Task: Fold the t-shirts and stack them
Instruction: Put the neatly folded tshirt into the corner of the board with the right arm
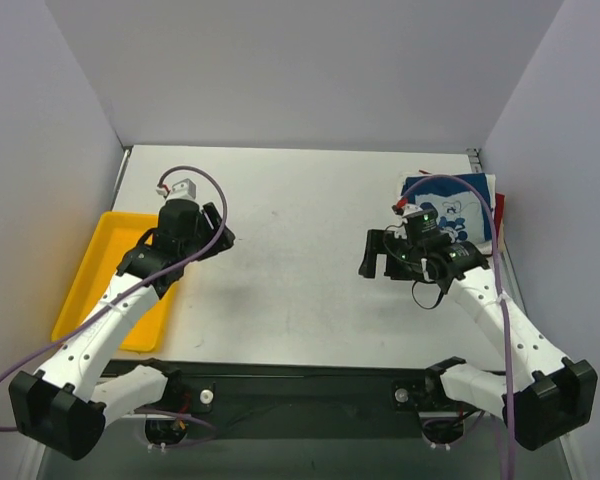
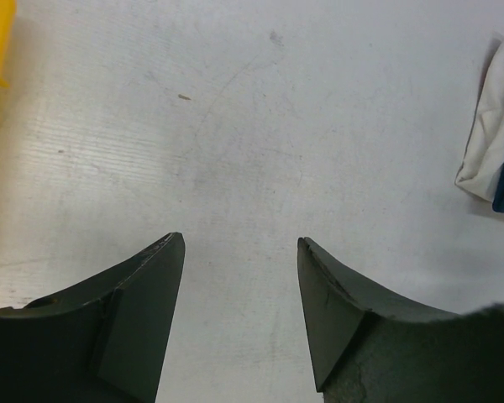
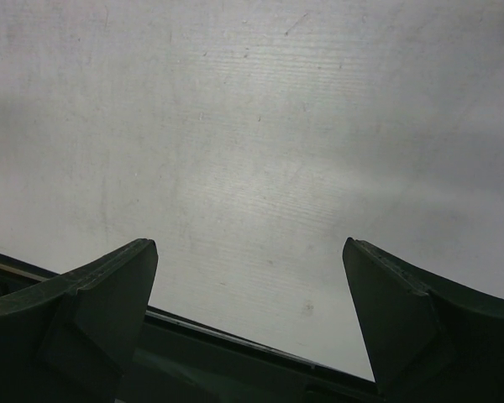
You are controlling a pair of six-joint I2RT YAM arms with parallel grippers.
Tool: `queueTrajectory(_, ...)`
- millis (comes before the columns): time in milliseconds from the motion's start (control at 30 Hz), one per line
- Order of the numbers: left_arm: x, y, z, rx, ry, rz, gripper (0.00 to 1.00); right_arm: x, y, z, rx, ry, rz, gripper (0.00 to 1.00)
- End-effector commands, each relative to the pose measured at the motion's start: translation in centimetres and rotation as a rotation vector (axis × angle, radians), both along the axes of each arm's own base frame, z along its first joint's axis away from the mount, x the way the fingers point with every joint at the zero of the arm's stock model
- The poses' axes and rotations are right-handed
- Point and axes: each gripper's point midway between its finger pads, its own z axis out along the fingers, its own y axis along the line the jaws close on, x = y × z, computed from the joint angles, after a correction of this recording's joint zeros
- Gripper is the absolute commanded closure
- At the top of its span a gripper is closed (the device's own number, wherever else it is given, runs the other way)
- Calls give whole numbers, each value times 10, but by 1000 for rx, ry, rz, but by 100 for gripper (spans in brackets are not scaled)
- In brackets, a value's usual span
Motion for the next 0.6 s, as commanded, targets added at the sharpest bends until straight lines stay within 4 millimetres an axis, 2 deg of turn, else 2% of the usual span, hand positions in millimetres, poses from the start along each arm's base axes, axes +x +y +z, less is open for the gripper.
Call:
queueTrajectory(0, -9, 20, 3, 34, -25, 74, 33, 5, 8, 14, 18, -79, 1, 1)
queueTrajectory(167, -22, 29, -7, 45, -17, 95, 33, 0, 8, 15, 18, -102, -2, 1)
queueTrajectory(567, -41, 44, -11, 62, -25, 127, 34, -12, 7, 17, 30, -131, -11, 0)
